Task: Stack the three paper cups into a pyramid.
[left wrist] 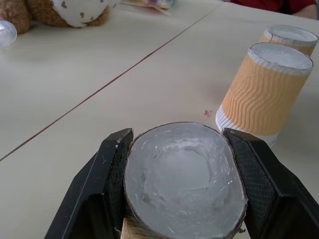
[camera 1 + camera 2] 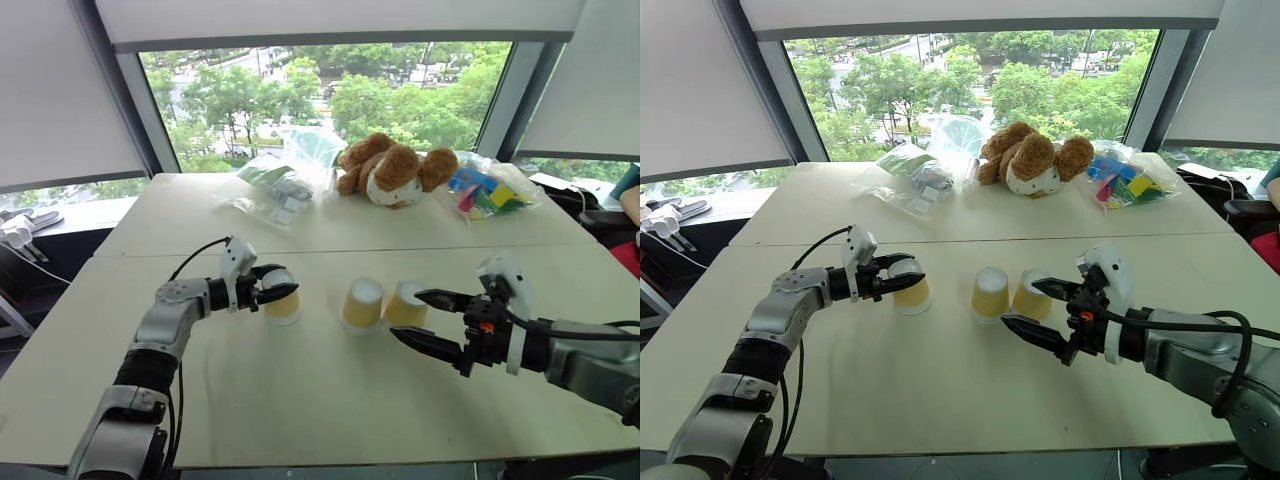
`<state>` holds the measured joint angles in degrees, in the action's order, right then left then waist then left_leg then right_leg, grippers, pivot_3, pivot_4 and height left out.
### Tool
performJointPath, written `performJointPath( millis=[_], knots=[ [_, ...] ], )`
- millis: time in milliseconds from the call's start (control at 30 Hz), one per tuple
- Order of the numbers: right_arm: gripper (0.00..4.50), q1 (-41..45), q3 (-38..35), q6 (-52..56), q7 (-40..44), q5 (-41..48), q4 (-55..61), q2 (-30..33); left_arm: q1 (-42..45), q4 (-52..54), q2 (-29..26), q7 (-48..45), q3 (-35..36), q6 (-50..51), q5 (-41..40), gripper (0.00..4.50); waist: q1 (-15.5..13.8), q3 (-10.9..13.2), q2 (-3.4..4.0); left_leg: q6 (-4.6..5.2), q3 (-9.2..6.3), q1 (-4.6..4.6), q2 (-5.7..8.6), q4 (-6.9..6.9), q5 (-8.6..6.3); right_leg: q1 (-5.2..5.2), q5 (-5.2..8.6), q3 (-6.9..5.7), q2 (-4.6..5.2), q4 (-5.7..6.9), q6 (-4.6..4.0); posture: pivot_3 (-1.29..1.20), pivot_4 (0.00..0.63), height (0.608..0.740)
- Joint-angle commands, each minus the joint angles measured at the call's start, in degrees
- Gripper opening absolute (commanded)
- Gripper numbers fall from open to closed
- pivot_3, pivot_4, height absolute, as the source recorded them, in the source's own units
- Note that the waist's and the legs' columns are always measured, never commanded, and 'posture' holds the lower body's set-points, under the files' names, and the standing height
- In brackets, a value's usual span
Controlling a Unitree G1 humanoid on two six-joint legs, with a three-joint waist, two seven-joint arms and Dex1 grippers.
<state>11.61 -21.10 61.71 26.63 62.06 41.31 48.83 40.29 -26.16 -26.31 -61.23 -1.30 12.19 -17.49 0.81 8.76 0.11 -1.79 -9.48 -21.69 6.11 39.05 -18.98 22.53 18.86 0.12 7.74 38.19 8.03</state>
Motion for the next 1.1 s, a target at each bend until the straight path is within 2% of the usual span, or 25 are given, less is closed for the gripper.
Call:
performJointPath(
  millis=[33,133,200,267,400,567,767,1100],
  knots=[
    [4.5,-0.17,-1.29,-1.94,0.48,-0.18,-0.38,1.3,6.38,-0.91,-3.3,-3.97,2.1,1.11,-1.56,2.29,-0.05,0.01,-0.01,0.0,0.0,-0.02,0.0,0.0,0.0,0.02,0.0,-0.01,0.0,0.0,0.0,0.0,0.15,0.74],
    [4.5,-0.67,-2.08,-2.73,1.32,-0.58,-1.48,2.17,14.54,-6.93,-5.5,-8.76,2.24,1.56,-1.52,2.29,-0.13,0.09,-0.17,0.0,-0.11,-0.23,0.01,0.14,0.0,0.09,0.0,-0.16,-0.01,0.0,0.0,0.0,0.15,0.74],
    [4.5,-0.72,-2.26,-3.47,1.6,-0.91,-2.41,2.46,21.08,-13.73,-4.51,-10.24,1.75,-1.22,-0.25,2.29,-0.24,0.07,-0.19,0.0,-0.14,-0.33,0.02,0.15,0.0,0.11,-0.03,-0.19,-0.01,0.04,0.05,0.0,0.15,0.74],
    [4.5,-0.9,-2.58,-4.36,1.85,-1.72,-3.3,2.74,27.6,-20.87,-2.16,-11.11,1.46,-4.21,0.87,2.29,-0.33,0.06,-0.19,0.01,-0.17,-0.37,0.09,0.15,0.0,0.1,-0.03,-0.24,0.02,0.01,0.07,0.0,0.15,0.74],
    [4.5,-2.21,-4.76,-5.57,1.37,-3.35,-4.03,3.16,34.42,-28.54,4.38,-13.87,1.36,-7.04,1.13,2.29,-0.17,0.06,-0.21,0.06,-0.16,-0.42,0.13,0.18,-0.03,0.08,-0.04,-0.29,0.04,0.01,0.08,0.0,0.15,0.74],
    [4.5,-7.42,-13.61,-4.7,2.27,-3.38,-3.29,5.65,38.06,-33.53,11.56,-16.26,2.03,-7.81,0.87,2.29,0.27,0.07,-0.22,0.07,-0.1,-0.58,0.09,0.21,-0.04,0.23,-0.04,-0.29,0.01,0.04,0.09,0.0,0.15,0.74],
    [4.5,-13.54,-22.26,-2.04,2.31,1.07,-0.4,6.7,41.0,-37.16,16.68,-17.45,2.99,-9.37,0.79,2.29,0.01,0.07,-0.22,0.08,0.06,-0.59,0.05,0.25,-0.03,0.26,-0.04,-0.29,-0.02,0.15,0.09,0.0,0.15,0.74],
    [4.5,-21.17,-25.12,-2.73,-0.17,4.4,3.49,4.88,42.46,-40.48,22.24,-20.08,1.62,-12.25,4.53,2.29,-0.08,0.08,-0.24,0.08,0.08,-0.59,0.08,0.33,-0.04,0.22,-0.05,-0.29,-0.02,0.17,0.09,0.0,0.15,0.74]
  ],
)
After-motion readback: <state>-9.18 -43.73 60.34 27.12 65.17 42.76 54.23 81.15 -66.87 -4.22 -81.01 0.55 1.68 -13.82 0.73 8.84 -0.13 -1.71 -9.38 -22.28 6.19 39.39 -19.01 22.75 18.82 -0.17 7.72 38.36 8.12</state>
